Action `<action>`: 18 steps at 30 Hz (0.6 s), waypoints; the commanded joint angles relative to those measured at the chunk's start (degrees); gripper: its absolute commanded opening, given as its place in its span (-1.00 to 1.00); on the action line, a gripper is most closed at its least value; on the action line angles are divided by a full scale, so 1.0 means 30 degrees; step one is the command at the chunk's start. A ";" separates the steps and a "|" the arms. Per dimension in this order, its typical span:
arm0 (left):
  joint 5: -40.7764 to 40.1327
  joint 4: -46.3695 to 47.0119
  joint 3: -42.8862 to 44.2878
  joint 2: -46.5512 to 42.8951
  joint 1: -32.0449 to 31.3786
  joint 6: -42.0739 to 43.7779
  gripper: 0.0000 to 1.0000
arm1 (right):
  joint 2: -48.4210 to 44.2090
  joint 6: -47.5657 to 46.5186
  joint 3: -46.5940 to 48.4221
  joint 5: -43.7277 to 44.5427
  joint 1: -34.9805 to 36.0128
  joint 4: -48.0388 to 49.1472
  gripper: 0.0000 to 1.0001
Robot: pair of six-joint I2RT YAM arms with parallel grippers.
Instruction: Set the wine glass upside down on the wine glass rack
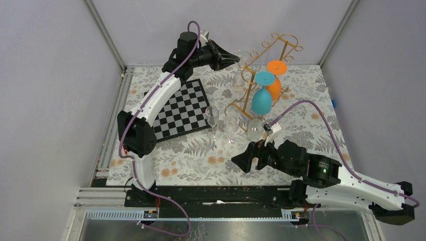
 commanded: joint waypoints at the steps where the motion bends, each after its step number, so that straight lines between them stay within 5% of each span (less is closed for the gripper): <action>1: 0.0545 0.0390 0.0850 -0.0625 -0.0280 0.0294 -1.00 | -0.0117 0.0277 0.0023 0.0002 -0.0132 0.0233 0.99; 18: 0.0371 -0.1259 0.0782 -0.1004 -0.0394 0.1445 -1.00 | -0.0175 0.0373 -0.0098 -0.0008 -0.0133 0.0224 0.99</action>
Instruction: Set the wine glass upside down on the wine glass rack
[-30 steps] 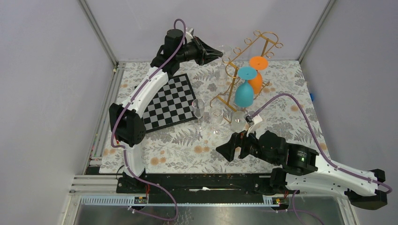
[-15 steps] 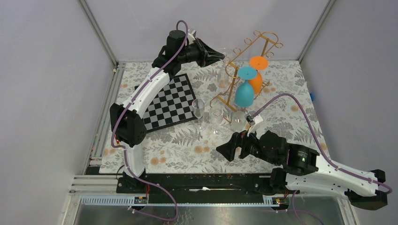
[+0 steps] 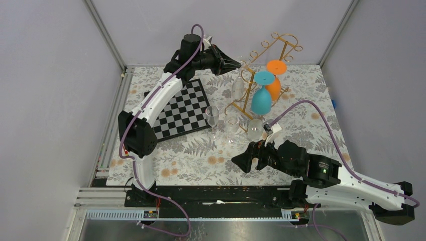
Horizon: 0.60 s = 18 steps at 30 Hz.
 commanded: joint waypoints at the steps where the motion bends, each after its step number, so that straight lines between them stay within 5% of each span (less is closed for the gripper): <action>1: 0.0240 0.0583 0.0783 -0.1003 -0.0065 0.0469 -0.99 | -0.0124 0.0183 0.0008 0.0005 -0.0128 0.0220 0.99; 18: 0.0329 0.0416 0.0920 -0.0964 -0.0066 0.0435 -0.43 | -0.0329 0.0184 -0.0108 0.0097 -0.0128 0.0245 0.99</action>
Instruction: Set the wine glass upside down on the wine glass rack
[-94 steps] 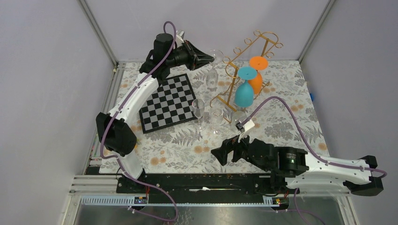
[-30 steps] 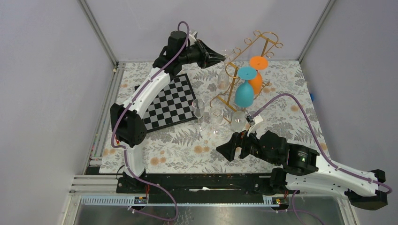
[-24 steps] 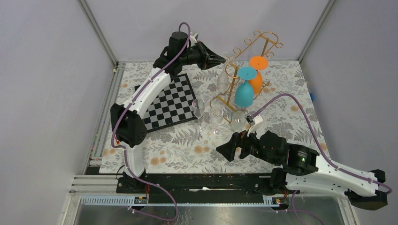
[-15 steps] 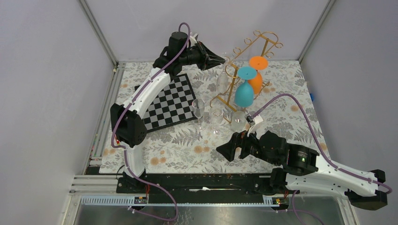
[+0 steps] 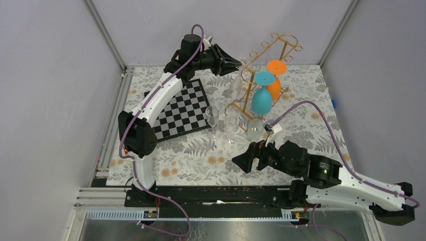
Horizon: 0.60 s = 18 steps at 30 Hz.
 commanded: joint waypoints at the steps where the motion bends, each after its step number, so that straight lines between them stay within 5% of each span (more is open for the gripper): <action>1: 0.0306 0.0474 0.0903 -0.0965 -0.0066 0.0385 -0.40 | -0.0087 0.0172 0.0036 0.0122 -0.0106 0.0232 0.99; 8: 0.0209 -0.0132 0.0873 -0.1248 -0.0066 0.0811 0.25 | -0.0059 0.0172 0.0043 0.0126 -0.0121 0.0228 0.99; 12: -0.0158 -0.0578 0.0720 -0.1657 -0.0041 0.1384 0.93 | -0.0028 0.0169 0.0054 0.0093 -0.0121 0.0226 0.99; 18: -0.0818 -0.0535 -0.0546 -0.2799 0.0348 0.1858 0.98 | 0.0033 0.0175 0.0095 0.0069 -0.0121 0.0221 0.99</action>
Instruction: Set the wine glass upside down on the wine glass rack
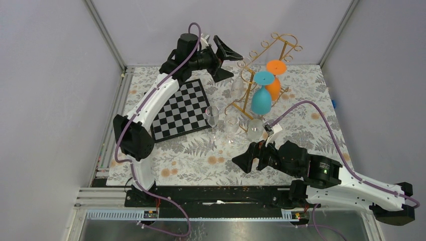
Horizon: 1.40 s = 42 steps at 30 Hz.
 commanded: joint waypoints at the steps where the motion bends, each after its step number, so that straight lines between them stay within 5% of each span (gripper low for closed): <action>1: -0.0660 0.0696 -0.0734 -0.2261 0.0389 0.0800 0.98 | 0.0022 0.0176 0.0131 0.0038 -0.0114 0.0244 0.99; 9: -0.1930 -0.0678 -0.2879 -0.4905 0.1366 0.2834 0.98 | 0.0366 0.0174 0.0273 -0.0155 -0.0121 0.0258 0.99; 27: -0.7030 -1.1182 -0.6376 -0.9386 0.2373 1.5120 0.98 | 0.1325 0.2672 -0.0072 0.0084 -0.0121 0.0229 0.99; 31: -0.7106 -1.1036 -0.8129 -1.0127 0.2589 1.5403 0.98 | 0.1359 0.3775 -0.0513 0.0045 -0.0121 0.0227 0.99; 42: -0.2079 -0.8809 -1.0445 -0.9460 0.3248 1.3830 0.92 | 0.1983 0.4176 -0.0250 -0.0248 -0.0121 -0.0913 0.99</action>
